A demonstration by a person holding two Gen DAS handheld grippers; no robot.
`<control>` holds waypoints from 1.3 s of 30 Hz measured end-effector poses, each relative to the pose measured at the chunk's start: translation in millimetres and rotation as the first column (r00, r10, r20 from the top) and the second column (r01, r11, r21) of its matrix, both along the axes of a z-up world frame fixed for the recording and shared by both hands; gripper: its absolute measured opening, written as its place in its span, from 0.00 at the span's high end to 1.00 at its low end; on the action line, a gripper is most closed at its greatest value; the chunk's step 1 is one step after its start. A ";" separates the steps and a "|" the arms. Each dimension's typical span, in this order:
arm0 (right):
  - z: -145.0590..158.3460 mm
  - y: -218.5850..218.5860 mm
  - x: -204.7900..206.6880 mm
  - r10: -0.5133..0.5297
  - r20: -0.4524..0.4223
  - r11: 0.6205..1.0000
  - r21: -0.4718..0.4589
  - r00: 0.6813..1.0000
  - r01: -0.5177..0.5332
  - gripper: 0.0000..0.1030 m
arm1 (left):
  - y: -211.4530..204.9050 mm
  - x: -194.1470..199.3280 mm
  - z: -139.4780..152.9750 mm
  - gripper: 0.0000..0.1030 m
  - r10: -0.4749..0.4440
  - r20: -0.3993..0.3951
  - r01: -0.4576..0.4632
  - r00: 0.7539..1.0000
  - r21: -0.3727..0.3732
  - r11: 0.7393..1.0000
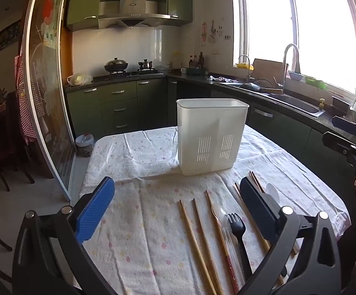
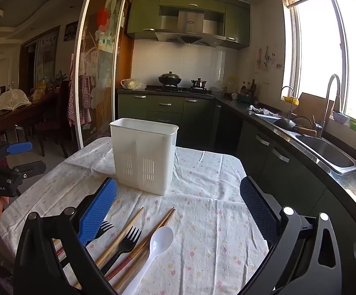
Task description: Organize utensils
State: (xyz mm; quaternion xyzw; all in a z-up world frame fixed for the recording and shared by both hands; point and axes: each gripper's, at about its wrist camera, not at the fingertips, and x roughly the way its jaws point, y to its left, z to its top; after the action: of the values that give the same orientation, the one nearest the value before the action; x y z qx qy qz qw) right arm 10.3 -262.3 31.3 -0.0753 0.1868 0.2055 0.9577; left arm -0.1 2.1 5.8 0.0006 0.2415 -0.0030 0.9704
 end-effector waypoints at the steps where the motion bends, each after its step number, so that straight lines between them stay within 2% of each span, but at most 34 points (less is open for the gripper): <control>1: 0.5 0.1 -0.1 0.001 0.001 1.000 0.000 1.000 -0.001 0.04 | -0.1 0.4 0.2 0.06 0.001 -0.005 -0.001 1.000 0.000 1.000; 6: -2.0 1.4 -0.7 0.000 -0.002 1.000 0.001 1.000 0.000 0.04 | 1.2 2.8 2.2 0.06 0.000 -0.036 0.000 0.999 -0.006 1.000; 7: -2.3 1.8 -0.6 -0.001 -0.002 1.000 0.001 1.000 0.001 0.04 | 3.4 3.3 -6.6 0.06 -0.007 -0.033 0.007 0.999 -0.004 1.000; 15: -2.6 2.5 -0.7 0.002 -0.001 1.000 0.003 1.000 -0.002 0.04 | 4.5 1.6 -7.8 0.06 0.001 -0.028 -0.002 1.000 -0.017 1.000; 17: -2.3 3.8 -0.9 -0.001 0.000 1.000 0.004 1.000 0.001 0.04 | 7.5 -1.2 -7.2 0.06 0.028 -0.001 -0.028 1.000 -0.047 0.998; 20: -3.4 6.0 -0.4 -0.001 -0.001 1.000 0.005 1.000 0.001 0.04 | 19.4 -2.3 -7.8 0.06 0.005 0.031 -0.001 0.999 -0.130 0.992; 29: -1.4 3.7 -3.2 0.001 -0.001 1.000 0.006 1.000 -0.001 0.04 | 19.4 -1.6 -6.5 0.06 0.061 0.021 -0.060 0.998 -0.058 0.997; 39: -2.7 12.4 -6.8 0.002 -0.001 1.000 0.003 1.000 -0.002 0.04 | 20.2 -1.1 -5.0 0.06 0.056 0.002 -0.056 0.998 -0.043 0.998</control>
State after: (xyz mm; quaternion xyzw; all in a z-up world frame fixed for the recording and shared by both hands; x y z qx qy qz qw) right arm 3.5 -249.8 28.6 -0.0740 0.1871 0.2067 0.9575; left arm -1.2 22.3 0.7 -0.0270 0.2399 0.0188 0.9702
